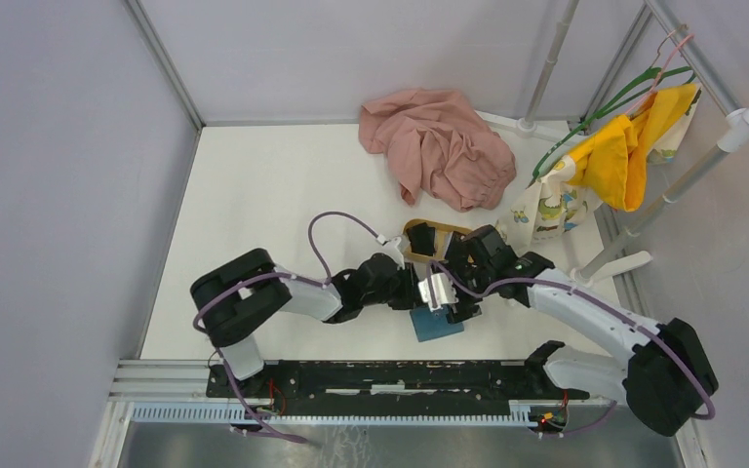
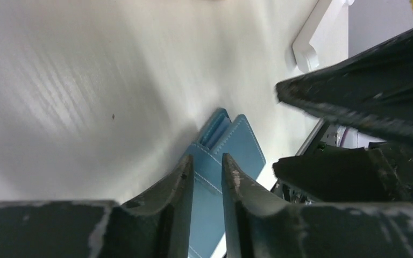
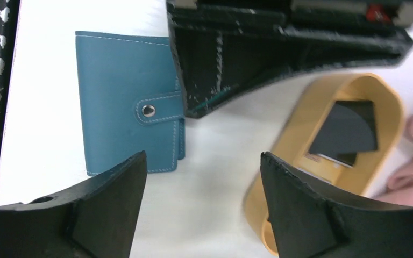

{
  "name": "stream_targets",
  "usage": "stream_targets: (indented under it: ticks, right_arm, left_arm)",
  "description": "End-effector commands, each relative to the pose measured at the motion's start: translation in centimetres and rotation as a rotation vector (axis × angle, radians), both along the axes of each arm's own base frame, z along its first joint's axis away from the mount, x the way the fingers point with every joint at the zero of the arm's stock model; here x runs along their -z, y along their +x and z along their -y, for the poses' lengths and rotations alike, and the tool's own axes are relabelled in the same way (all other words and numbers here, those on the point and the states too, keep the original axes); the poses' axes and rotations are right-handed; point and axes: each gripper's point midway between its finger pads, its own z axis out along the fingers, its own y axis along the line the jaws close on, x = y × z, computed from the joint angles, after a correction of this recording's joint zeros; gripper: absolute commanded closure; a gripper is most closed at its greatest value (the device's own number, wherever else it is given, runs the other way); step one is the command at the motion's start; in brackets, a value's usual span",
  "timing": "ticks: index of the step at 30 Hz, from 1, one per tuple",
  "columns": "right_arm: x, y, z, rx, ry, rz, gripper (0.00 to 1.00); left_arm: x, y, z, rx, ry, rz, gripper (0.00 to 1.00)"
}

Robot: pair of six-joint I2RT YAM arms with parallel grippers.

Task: Put the credit cards into the card holder
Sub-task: Close the card holder at the center of the board, then reset both arms

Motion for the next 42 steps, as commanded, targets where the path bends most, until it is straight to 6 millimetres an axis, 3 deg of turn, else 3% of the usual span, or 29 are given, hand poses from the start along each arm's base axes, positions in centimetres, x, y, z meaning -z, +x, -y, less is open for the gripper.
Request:
stream_targets:
  ticks: [1,4,6,8,10,12,13,17,20,25,28,33,42]
  right_arm:
    - [-4.7,0.2,-0.5,-0.01,0.145,0.059,0.14]
    - [-7.6,0.8,0.3,0.041,0.183,0.136,0.02]
    - [-10.2,1.7,1.0,0.12,0.22,0.197,0.02]
    - [-13.4,3.4,2.1,0.308,0.289,0.256,0.02]
    - [-16.6,4.8,3.4,0.514,0.36,0.274,0.02]
    - [-19.2,4.7,3.6,0.568,0.43,0.27,0.02]
    - [-20.6,4.5,3.6,0.579,0.472,0.265,0.02]
    - [-25.2,3.3,3.5,0.539,0.559,0.267,0.02]
    - [-29.1,2.6,3.7,0.553,0.642,0.273,0.02]
    - [-34.5,3.4,6.0,0.821,0.86,0.243,0.02]
    - [-35.5,3.5,7.2,0.883,0.895,0.266,0.02]
    - [-35.3,3.6,7.4,0.882,0.894,0.26,0.02]
    - [-34.1,3.8,7.2,0.849,0.872,0.237,0.02]
  left_arm:
    - [-4.5,1.5,-0.8,-0.015,0.041,0.139,0.64]
    - [-8.1,2.6,-2.4,-0.073,0.045,0.243,0.61]
    - [-10.6,3.2,-4.2,-0.122,0.061,0.318,0.59]
    - [-14.1,3.4,-6.3,-0.173,0.045,0.407,0.53]
    - [-17.4,3.3,-8.3,-0.209,0.025,0.487,0.36]
    - [-20.2,3.1,-10.3,-0.25,0.011,0.539,0.09]
    - [-21.3,3.1,-11.3,-0.275,0.015,0.554,0.02]
    - [-25.5,2.5,-15.1,-0.335,0.07,0.603,0.0]
    - [-27.4,2.1,-17.7,-0.368,0.121,0.621,0.0]
    - [-29.7,1.1,-20.3,-0.371,0.144,0.677,0.0]
    - [-31.6,0.4,-21.7,-0.39,0.103,0.724,0.0]
    - [-34.2,-1.4,-23.5,-0.378,0.002,0.784,0.0]
    - [-33.7,-2.7,-24.1,-0.34,-0.03,0.787,0.0]
